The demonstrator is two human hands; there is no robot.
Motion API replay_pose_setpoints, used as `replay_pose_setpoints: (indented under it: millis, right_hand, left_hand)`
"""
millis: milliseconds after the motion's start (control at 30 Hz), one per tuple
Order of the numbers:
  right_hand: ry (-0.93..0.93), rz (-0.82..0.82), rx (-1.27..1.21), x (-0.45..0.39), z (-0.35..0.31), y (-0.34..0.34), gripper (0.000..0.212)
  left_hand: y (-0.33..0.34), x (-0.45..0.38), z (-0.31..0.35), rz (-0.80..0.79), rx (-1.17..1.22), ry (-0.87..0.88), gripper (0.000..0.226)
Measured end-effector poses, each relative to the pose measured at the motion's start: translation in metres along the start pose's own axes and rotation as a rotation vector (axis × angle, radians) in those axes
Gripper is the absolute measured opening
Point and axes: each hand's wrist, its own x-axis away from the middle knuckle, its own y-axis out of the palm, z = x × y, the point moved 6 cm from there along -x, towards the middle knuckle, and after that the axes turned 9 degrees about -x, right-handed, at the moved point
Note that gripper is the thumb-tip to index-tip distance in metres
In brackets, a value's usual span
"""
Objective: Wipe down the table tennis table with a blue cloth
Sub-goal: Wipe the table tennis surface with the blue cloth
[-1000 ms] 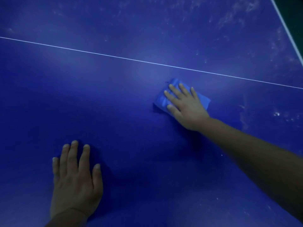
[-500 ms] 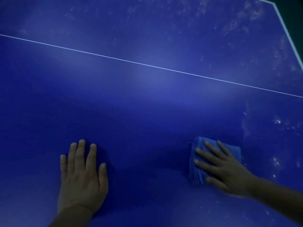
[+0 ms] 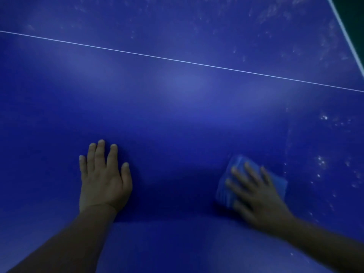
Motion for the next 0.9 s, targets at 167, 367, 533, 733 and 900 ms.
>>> replay_pose_setpoints:
  millis: [167, 367, 533, 733, 900]
  right_hand:
    - [-0.046, -0.01, 0.007, -0.017, 0.019, -0.015, 0.057]
    - [0.427, 0.124, -0.092, -0.078, 0.048, -0.033, 0.066]
    - [-0.287, -0.042, -0.019, 0.049, -0.108, 0.023, 0.055]
    - [-0.116, 0.01, -0.048, -0.01, -0.024, -0.019, 0.057]
    - [0.533, 0.097, -0.129, -0.05, 0.055, -0.038, 0.061]
  left_hand:
    - [-0.002, 0.0, -0.002, 0.002, 0.033, 0.019, 0.076]
    - [-0.02, 0.042, -0.007, 0.039, 0.171, 0.141, 0.067]
    - [-0.009, 0.158, -0.01, 0.034, 0.11, 0.3, 0.06]
    - [0.015, 0.23, -0.01, -0.082, 0.022, 0.327, 0.065]
    - [0.02, 0.232, -0.009, -0.114, -0.045, 0.304, 0.06]
